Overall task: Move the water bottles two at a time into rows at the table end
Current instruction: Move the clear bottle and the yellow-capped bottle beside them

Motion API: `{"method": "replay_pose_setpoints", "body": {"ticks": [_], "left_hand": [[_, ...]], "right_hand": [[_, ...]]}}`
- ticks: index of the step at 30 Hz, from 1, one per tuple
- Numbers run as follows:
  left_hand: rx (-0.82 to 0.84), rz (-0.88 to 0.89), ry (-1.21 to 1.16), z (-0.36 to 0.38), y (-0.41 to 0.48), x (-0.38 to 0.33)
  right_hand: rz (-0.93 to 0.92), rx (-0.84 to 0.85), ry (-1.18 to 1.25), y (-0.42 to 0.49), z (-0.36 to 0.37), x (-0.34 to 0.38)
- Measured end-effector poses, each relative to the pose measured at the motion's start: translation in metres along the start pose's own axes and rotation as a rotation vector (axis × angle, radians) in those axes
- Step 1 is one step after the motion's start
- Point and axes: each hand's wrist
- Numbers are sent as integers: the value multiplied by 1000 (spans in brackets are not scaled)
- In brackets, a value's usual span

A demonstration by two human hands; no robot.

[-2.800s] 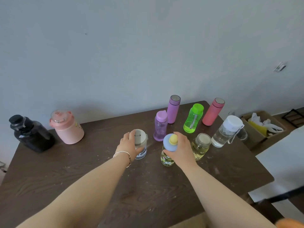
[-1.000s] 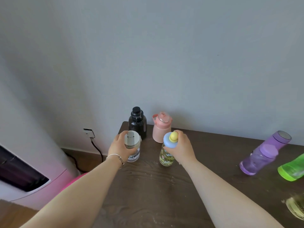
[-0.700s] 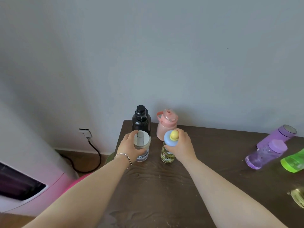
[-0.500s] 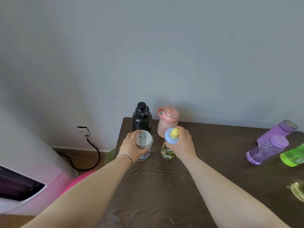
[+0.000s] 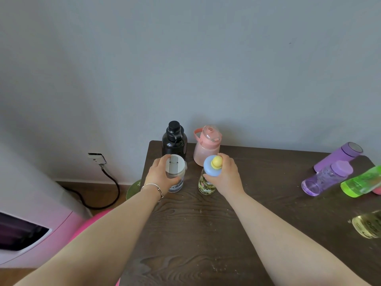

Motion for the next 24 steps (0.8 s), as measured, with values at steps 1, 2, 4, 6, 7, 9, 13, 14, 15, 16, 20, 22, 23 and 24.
{"method": "replay_pose_setpoints", "body": {"ticks": [1,2,4,6,7,9,13,14,15,16,20,22,23,24], "left_hand": [[5,1,6,0,0,1],[9,0,12,1,0,1],[13,-4,16,1,0,1],[18,-8,17,2,0,1],[20,-11,18,2,0,1],[23,-20,17,3,0,2],[20,-28,16,5,0,3],[19,-28,19,6,0,3],[19,-25,25,6,0,3],[20,-23,34,6,-1,3],[63,-15,159,4,-3,-3],[92,36,322,1,-6,-7],[106,75,416,-1,-7,-11],[115,116,501,-2,-8,-15]], "right_hand": [[1,0,4,-1,0,0],[1,1,6,-1,-1,-1],[4,8,-4,-1,-2,0],[9,21,-24,0,-3,2],[13,29,-36,1,-3,3],[18,38,-49,2,-4,4],[39,43,-46,1,-3,5],[43,46,-46,0,-3,5],[43,46,-50,-1,-3,4],[40,45,-57,-2,-3,4],[20,60,-130,-4,-9,0],[-18,76,-220,-7,-16,-4],[-51,81,-277,-9,-21,-5],[-87,81,-333,-11,-26,-8]]}}
Point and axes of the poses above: each hand's wrist, its own y-axis towards the middle knuckle, its own z-axis out of the palm, x = y × z, and after that the axes turned 13 degrees about z, right-handed
